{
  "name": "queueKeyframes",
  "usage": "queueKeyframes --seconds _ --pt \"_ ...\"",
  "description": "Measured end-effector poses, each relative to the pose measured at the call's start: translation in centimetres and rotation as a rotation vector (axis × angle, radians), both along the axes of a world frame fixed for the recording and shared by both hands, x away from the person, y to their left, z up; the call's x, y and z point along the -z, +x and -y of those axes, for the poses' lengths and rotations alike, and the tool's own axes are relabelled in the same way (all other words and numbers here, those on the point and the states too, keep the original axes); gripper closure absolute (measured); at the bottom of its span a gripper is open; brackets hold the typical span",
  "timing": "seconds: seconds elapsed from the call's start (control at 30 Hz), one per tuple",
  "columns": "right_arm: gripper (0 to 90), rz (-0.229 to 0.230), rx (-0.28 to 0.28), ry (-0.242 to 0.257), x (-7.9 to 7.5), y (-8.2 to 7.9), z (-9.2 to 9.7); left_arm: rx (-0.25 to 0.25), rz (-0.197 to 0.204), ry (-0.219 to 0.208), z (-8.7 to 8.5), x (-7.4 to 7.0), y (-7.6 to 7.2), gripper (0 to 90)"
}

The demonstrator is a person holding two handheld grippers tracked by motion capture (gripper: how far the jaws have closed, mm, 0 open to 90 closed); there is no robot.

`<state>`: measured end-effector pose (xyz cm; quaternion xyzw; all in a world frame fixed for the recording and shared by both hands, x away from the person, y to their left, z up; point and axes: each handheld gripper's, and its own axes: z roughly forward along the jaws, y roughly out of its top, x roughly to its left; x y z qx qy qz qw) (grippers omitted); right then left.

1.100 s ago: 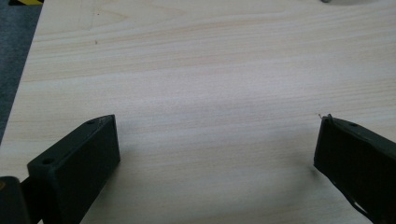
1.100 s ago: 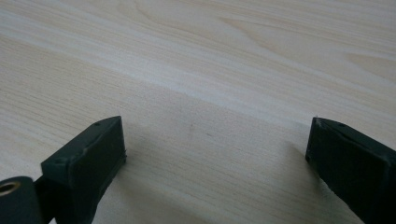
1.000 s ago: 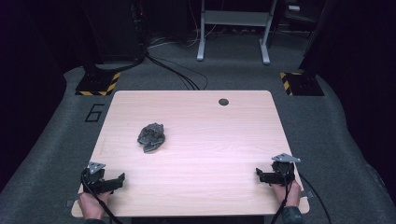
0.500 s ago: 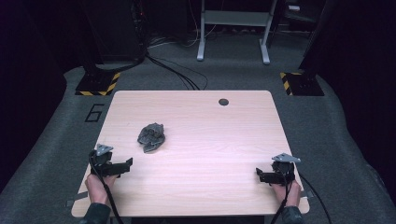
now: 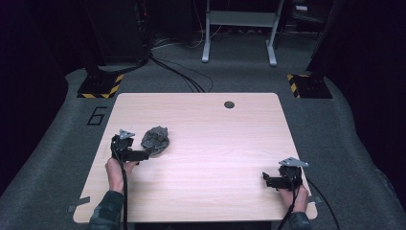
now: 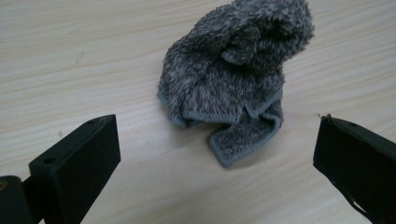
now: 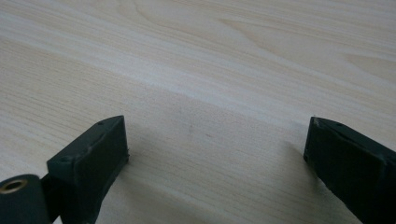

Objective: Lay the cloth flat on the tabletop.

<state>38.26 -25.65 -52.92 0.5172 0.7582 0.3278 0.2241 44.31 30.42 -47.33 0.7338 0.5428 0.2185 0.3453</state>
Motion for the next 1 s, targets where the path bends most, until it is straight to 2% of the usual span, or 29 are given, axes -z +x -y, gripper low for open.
queueKeyframes --seconds 0.13,0.3,0.43,0.5,0.57,0.63,0.67,0.7,0.73,0.87,0.9,0.93,1.0 --pt "5.8 0.001 0.001 -0.001 0.0 0.0 0.0 0.017 -0.018 -0.001 0.7 0.5 1.8 1.6" --pt "5.9 0.002 0.002 -0.001 0.0 0.0 0.0 0.015 -0.030 -0.009 1.1 1.2 2.9 5.2" --pt "5.9 0.001 0.001 -0.001 0.0 0.0 0.0 0.014 -0.041 0.013 1.4 1.6 3.5 8.7" --pt "6.0 0.003 0.003 -0.002 0.0 0.0 0.0 0.006 -0.049 0.022 1.7 2.1 3.8 15.4" --pt "6.0 0.003 0.003 -0.002 0.0 0.0 0.0 0.005 -0.054 0.020 1.8 2.4 4.0 15.5" --pt "6.1 0.004 0.004 -0.003 0.0 0.0 0.0 0.009 -0.064 0.020 1.9 2.6 4.1 21.7" --pt "6.1 0.004 0.004 -0.003 0.0 0.0 0.0 0.010 -0.071 0.025 2.0 2.8 4.2 21.7" --pt "6.1 0.004 0.004 -0.003 0.0 0.0 0.0 0.015 -0.074 0.031 2.0 2.9 4.3 27.5" --pt "6.1 0.004 0.004 -0.003 0.0 0.0 0.0 0.009 -0.071 0.030 2.1 3.0 4.3 27.5" --pt "6.2 0.004 0.005 -0.003 0.0 0.0 0.0 0.026 -0.093 0.055 2.5 3.3 4.4 43.6" --pt "6.3 0.004 0.006 -0.002 0.0 0.0 0.0 0.025 -0.084 0.055 2.6 3.4 4.4 47.3" --pt "6.4 0.003 0.008 -0.001 0.0 0.0 0.0 0.033 -0.083 0.059 2.7 3.4 4.4 56.4" --pt "6.4 0.004 0.008 -0.001 0.0 -0.1 0.0 0.036 -0.084 0.056 2.8 3.4 4.4 64.4"
